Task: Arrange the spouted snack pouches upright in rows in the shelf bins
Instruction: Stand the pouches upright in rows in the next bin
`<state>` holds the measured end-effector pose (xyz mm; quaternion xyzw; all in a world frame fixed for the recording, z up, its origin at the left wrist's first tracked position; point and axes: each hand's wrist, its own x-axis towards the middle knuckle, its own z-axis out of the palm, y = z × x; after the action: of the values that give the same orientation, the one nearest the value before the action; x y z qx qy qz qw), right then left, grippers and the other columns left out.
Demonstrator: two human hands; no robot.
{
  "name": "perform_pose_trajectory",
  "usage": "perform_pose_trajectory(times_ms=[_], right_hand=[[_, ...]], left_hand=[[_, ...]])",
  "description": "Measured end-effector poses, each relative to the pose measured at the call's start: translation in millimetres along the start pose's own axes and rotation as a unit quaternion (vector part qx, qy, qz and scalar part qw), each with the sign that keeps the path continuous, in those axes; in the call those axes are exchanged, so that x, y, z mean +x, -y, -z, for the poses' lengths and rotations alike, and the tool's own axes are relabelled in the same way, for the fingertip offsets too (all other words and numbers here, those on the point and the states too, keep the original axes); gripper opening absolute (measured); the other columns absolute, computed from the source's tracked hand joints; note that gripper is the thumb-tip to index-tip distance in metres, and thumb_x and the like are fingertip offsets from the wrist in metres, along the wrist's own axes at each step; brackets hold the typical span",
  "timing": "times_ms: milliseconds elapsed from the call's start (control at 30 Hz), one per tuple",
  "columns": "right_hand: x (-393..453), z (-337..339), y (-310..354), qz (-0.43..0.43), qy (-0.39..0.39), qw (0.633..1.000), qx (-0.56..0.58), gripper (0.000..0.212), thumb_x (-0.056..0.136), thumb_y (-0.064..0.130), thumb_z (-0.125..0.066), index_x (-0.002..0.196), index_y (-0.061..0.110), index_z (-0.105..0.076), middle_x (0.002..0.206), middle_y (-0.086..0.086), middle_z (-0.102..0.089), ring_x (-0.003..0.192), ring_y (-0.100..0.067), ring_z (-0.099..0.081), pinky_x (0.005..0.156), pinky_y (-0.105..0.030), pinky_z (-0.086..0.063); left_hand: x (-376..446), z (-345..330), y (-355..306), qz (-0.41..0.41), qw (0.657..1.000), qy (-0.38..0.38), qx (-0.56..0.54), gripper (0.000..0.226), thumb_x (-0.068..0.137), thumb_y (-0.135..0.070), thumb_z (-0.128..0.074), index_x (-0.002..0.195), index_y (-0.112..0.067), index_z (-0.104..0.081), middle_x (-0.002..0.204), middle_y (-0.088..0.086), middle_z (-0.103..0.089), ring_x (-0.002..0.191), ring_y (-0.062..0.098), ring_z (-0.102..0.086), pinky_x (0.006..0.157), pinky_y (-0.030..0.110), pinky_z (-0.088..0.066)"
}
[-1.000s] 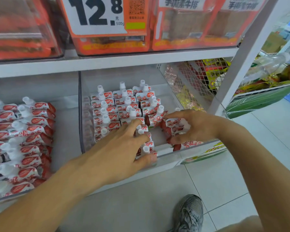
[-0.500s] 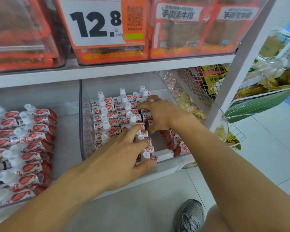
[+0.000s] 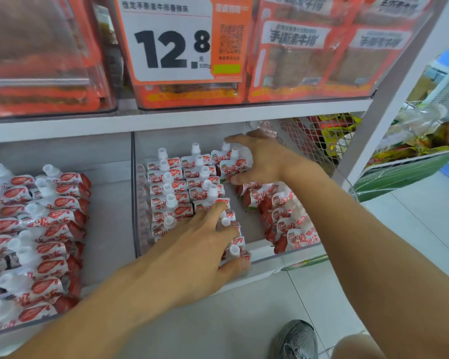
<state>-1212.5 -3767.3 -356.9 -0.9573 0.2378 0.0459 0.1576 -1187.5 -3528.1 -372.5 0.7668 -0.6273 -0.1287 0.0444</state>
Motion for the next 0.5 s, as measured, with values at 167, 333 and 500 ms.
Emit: perform_pose_trajectory(times_ms=[167, 333, 500], right_hand=[[31.4, -13.5, 19.7, 0.002, 0.088, 0.994, -0.065, 0.094, 0.076, 0.03, -0.079, 0.15, 0.045, -0.024, 0.146, -0.015, -0.024, 0.12, -0.037, -0.053, 0.097, -0.033, -0.044], [42.1, -21.6, 16.8, 0.021, 0.037, 0.991, -0.128, 0.072, 0.086, 0.038, -0.071, 0.146, 0.043, -0.032, 0.131, -0.015, -0.037, 0.106, -0.038, -0.059, 0.095, -0.038, -0.046], [45.3, -14.9, -2.4, -0.025, 0.064, 0.984, -0.164, 0.068, 0.083, 0.041, -0.072, 0.139, 0.042, -0.034, 0.128, -0.012, -0.037, 0.1, -0.037, -0.059, 0.084, -0.036, -0.048]], left_hand=[[-0.2, -1.0, 3.8, -0.006, 1.0, -0.012, -0.01, 0.054, 0.09, -0.07, -0.031, 0.129, -0.035, -0.045, 0.15, -0.01, -0.007, 0.132, 0.016, -0.029, 0.103, 0.033, -0.037], [1.8, -3.2, 2.7, -0.005, 1.0, -0.013, -0.016, 0.055, 0.09, -0.069, -0.034, 0.133, -0.035, -0.043, 0.151, -0.009, -0.004, 0.132, 0.017, -0.027, 0.106, 0.034, -0.035], [2.8, -4.4, 4.1, -0.011, 1.0, -0.023, -0.013, 0.055, 0.091, -0.068, -0.033, 0.133, -0.033, -0.044, 0.151, -0.01, -0.007, 0.136, 0.017, -0.025, 0.107, 0.034, -0.033]])
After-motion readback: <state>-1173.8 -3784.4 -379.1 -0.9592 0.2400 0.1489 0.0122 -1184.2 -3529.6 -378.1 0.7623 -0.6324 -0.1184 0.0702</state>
